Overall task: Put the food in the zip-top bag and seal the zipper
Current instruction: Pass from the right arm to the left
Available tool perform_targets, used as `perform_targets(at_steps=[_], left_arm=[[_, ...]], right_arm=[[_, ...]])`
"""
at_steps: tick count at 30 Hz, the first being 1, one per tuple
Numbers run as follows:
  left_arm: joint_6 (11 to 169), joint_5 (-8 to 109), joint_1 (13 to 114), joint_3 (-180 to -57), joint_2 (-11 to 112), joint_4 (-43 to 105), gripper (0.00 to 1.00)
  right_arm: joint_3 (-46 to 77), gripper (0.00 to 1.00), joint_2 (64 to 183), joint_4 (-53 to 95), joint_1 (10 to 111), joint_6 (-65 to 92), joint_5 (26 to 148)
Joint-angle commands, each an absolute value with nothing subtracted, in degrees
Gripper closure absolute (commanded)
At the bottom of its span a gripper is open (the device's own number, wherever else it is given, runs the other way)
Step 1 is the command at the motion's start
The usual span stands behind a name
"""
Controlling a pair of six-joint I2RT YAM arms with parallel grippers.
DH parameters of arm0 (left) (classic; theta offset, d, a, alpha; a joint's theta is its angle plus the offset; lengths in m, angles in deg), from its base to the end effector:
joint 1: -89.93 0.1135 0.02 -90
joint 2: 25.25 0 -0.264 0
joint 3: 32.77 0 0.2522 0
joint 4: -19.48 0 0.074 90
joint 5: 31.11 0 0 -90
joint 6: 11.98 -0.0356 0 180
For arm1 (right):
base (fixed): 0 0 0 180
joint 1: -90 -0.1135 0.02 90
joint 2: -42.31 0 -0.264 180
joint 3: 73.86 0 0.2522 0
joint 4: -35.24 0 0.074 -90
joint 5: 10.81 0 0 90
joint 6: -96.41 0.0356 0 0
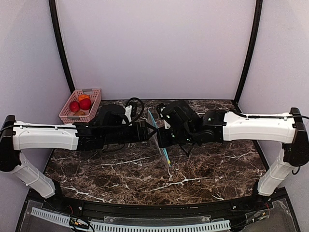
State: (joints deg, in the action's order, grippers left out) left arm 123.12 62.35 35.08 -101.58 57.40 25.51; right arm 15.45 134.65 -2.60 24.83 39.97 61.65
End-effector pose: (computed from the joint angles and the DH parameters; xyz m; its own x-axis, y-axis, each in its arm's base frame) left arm 0.1941 -0.2720 0.2778 -0.6931 -0.2438 -0.6784 0.4144 0.6353 -0.6517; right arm 0.1627 0.3261 0.2933 -0.6545 -0.1592 -0.7392 -0.4895 0.8343 0.2537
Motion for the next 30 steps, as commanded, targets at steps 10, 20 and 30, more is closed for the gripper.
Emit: perform_targets(at_steps=[10,20,30], left_arm=[[121.8,65.2,35.5,-100.4,58.2,30.8,0.36],[121.1,64.0,35.5,-100.3,60.0,29.7,0.78],[116.8,73.3,36.5,-101.1,58.5,40.5,0.99]], right_arm=[[20.6,1.0,137.7,-5.7,24.1,41.0,58.2],[24.7,1.0,141.4,-9.6,23.2,41.1,54.6],[27.3,1.0,141.6,-17.1,23.0,43.9,46.8]])
